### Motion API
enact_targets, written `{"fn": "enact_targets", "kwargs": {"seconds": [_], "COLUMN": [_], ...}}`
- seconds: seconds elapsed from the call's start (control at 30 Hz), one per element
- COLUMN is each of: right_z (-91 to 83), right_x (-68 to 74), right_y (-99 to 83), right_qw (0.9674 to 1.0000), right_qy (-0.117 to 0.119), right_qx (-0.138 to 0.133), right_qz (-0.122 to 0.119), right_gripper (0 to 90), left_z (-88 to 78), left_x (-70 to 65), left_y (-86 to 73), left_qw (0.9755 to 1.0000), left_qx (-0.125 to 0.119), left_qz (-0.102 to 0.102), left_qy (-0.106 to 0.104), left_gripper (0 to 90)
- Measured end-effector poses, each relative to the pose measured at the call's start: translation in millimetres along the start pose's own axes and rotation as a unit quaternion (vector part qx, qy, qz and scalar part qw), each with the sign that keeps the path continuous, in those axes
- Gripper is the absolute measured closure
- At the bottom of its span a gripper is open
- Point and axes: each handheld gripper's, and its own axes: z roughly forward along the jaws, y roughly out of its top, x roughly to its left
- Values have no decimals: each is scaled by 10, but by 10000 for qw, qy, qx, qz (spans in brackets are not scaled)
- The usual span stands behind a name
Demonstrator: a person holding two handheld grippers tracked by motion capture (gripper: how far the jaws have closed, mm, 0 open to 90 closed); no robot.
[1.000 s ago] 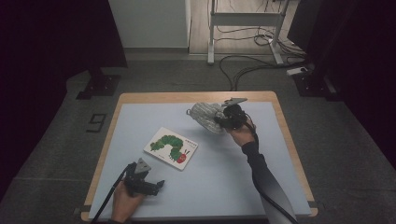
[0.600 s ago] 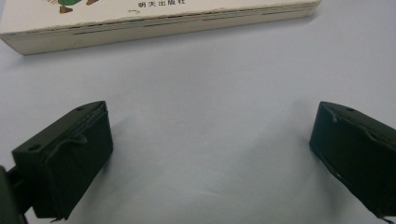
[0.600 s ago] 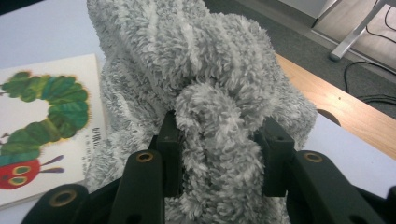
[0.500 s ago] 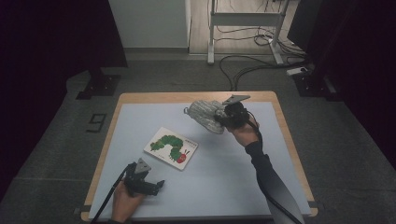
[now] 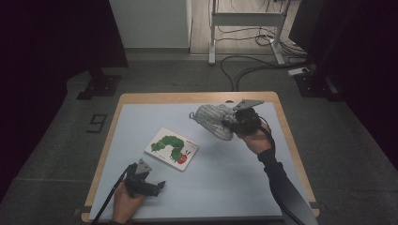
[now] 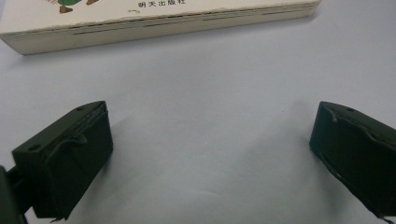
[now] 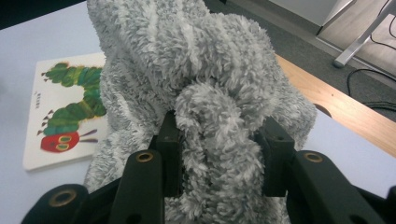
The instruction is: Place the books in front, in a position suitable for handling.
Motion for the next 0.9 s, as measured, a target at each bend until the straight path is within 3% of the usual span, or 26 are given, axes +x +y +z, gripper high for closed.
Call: {"fn": "enact_targets", "kwargs": {"seconds": [0.57, 0.9], "right_z": [-579, -908], "right_x": [-113, -167], "right_y": [-405, -610], "right_qw": [9997, 9993], "right_qy": [-71, -255], "right_qx": [-110, -138], "right_qz": [213, 245], "right_gripper": [597, 597], "left_z": [-2, -2], "left_x": [1, 1], "left_y": [1, 1], "left_qw": [10000, 10000], "left_qx": [12, 19], "left_qz": [10, 8], "left_qy": [1, -3], "left_gripper": [0, 0]}}
